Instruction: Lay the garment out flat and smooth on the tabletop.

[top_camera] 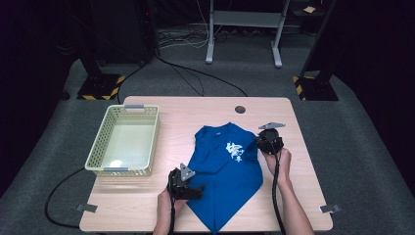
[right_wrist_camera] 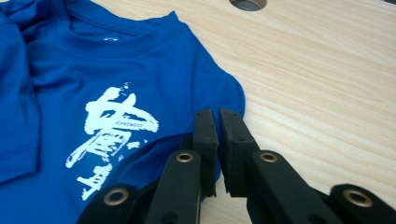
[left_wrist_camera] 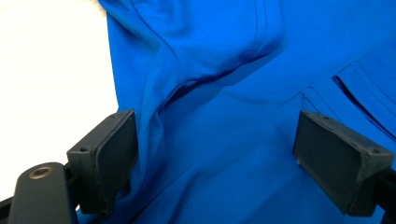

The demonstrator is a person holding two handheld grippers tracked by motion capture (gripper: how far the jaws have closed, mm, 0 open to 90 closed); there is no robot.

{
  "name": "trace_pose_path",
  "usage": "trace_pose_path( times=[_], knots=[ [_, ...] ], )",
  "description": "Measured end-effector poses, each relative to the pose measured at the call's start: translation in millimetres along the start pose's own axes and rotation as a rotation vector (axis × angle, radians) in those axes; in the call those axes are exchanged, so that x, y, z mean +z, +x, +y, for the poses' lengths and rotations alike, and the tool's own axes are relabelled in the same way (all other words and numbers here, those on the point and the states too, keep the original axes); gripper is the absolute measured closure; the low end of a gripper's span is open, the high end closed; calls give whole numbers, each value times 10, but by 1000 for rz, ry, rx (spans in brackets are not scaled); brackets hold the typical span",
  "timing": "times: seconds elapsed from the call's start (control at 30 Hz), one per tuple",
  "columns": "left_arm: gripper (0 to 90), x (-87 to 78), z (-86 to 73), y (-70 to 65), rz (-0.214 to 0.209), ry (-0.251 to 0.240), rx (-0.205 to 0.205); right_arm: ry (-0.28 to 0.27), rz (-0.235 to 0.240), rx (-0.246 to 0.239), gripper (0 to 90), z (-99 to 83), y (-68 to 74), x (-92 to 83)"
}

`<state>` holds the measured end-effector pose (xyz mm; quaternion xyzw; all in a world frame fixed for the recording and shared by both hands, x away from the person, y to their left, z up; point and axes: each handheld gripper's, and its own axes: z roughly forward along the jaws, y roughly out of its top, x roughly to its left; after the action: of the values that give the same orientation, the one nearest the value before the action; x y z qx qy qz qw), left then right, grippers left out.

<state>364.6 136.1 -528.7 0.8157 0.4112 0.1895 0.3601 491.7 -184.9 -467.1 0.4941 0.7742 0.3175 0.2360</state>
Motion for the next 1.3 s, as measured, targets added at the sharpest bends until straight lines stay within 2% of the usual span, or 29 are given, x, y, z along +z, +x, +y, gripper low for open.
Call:
trace_pose_path(
  times=[0.3,0.6,0.73,0.83,0.9,0.97,1.0,1.1,1.13,1.23,1.3],
  knots=[
    [138,0,0,-1,0,0,0,14,-27,30,862,-48,-213,12],
    [138,0,0,-1,0,0,0,51,-56,75,854,-230,-490,45],
    [138,-1,0,-1,0,0,1,78,-83,114,795,-349,-621,40],
    [138,0,0,-1,0,0,1,60,-85,143,712,-403,-671,-55],
    [138,0,0,0,0,0,0,44,-80,145,655,-393,-653,-126],
    [138,0,0,-1,0,0,0,24,-66,124,591,-345,-575,-213],
    [138,0,0,-1,0,0,0,16,-71,112,529,-313,-519,-244],
    [138,0,0,-1,0,0,0,-5,-63,69,445,-209,-317,-287],
    [138,0,0,-1,0,0,0,-6,-61,54,403,-176,-247,-275],
    [138,0,0,-1,0,0,1,11,-65,17,350,-112,-82,-179],
    [138,0,0,0,0,0,1,54,-94,-3,309,-100,-10,-46]
  ],
)
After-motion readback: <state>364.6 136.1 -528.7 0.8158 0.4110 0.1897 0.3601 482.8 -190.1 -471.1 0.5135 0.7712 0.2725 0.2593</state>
